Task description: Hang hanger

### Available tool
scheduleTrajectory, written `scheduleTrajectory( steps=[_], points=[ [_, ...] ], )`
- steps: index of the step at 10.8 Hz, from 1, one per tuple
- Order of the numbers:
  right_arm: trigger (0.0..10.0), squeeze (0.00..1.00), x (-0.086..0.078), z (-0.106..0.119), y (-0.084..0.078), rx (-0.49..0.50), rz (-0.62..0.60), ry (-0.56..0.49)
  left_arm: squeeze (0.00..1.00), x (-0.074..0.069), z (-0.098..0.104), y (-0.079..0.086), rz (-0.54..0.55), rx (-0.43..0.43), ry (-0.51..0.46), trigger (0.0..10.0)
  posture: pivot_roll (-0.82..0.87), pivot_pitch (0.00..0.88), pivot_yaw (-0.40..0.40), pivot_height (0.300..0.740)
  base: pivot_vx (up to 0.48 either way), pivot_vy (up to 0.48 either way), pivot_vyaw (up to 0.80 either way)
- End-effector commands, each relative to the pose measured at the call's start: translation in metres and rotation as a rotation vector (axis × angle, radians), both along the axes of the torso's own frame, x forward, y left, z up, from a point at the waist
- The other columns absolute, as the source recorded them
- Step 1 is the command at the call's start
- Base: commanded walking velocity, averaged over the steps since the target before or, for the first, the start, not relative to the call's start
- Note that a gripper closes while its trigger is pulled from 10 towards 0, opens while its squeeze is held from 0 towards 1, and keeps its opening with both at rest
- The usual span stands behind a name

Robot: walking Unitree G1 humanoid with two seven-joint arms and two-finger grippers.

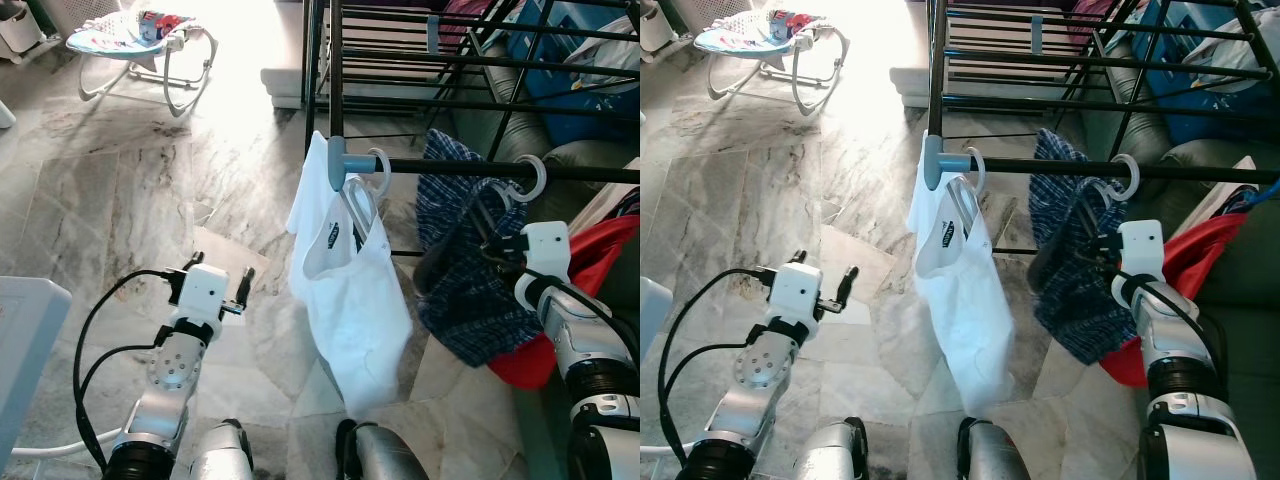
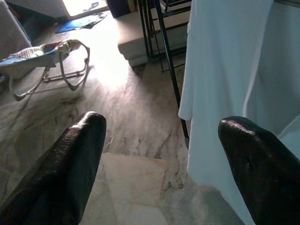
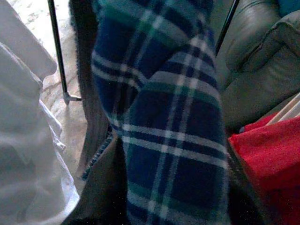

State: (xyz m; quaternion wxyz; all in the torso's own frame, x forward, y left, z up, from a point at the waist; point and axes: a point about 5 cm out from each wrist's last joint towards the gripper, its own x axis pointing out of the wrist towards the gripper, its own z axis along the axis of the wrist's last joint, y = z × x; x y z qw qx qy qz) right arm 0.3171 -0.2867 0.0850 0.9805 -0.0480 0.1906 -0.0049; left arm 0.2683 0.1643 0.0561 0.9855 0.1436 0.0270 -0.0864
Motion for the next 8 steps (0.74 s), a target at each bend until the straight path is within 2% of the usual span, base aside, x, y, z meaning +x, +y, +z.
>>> scheduleTrajectory(
  steps=[1, 5, 8],
  points=[
    [0.0, 0.0, -0.002, 0.001, -0.002, 0.021, -0.003, -0.005, 0.0, -0.001, -0.003, -0.001, 0.0, 0.005, 0.02, 10.0, -0.05, 0.195, -0.046, 0.74, 0.0, 0.0, 0.0],
    [0.0, 0.0, -0.003, 0.0, 0.002, 0.042, 0.012, -0.02, 0.0, 0.001, -0.004, -0.002, 0.002, 0.007, 0.024, 10.0, -0.06, 0.193, -0.049, 0.74, 0.0, 0.0, 0.0],
    [0.0, 0.0, 0.001, 0.012, 0.008, 0.058, -0.073, -0.18, 0.0, 0.003, -0.004, -0.004, 0.001, 0.003, 0.021, 10.0, -0.06, 0.192, -0.046, 0.74, 0.0, 0.0, 0.0]
  ],
)
